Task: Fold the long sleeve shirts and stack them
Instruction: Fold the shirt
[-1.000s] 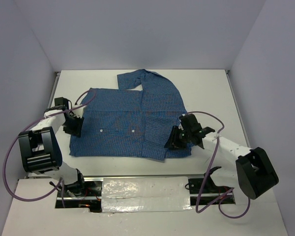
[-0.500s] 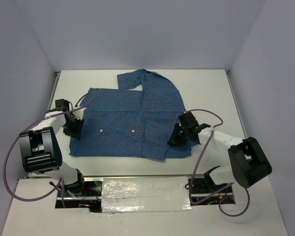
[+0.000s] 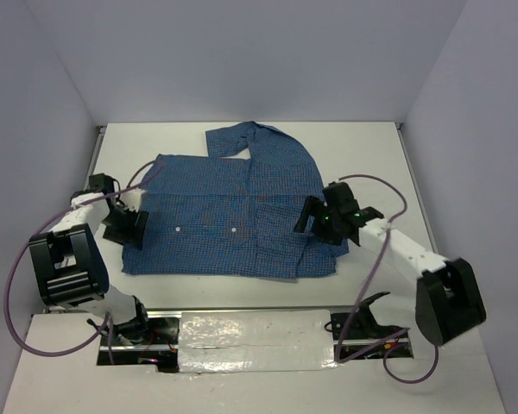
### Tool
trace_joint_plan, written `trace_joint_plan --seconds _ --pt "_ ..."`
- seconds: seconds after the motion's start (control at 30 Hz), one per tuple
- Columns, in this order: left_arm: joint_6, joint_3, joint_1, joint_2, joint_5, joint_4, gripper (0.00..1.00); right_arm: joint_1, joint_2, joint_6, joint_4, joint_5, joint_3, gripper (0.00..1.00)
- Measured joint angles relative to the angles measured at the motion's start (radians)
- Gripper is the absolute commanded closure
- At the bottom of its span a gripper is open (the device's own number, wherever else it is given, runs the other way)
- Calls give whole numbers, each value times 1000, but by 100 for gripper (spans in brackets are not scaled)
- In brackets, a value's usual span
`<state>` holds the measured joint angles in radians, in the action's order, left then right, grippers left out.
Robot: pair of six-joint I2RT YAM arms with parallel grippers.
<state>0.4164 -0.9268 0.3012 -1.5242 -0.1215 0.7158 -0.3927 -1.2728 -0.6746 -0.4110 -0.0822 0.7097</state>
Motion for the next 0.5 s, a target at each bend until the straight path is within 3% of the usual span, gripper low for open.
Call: trace_joint_plan --seconds 0.27,0.5 --pt "3 -30 69 2 -15 133 5 125 338 -60 -144 31 -105 0" --pt "27 -66 68 -146 -69 169 8 166 265 -143 -96 -26 -283 20"
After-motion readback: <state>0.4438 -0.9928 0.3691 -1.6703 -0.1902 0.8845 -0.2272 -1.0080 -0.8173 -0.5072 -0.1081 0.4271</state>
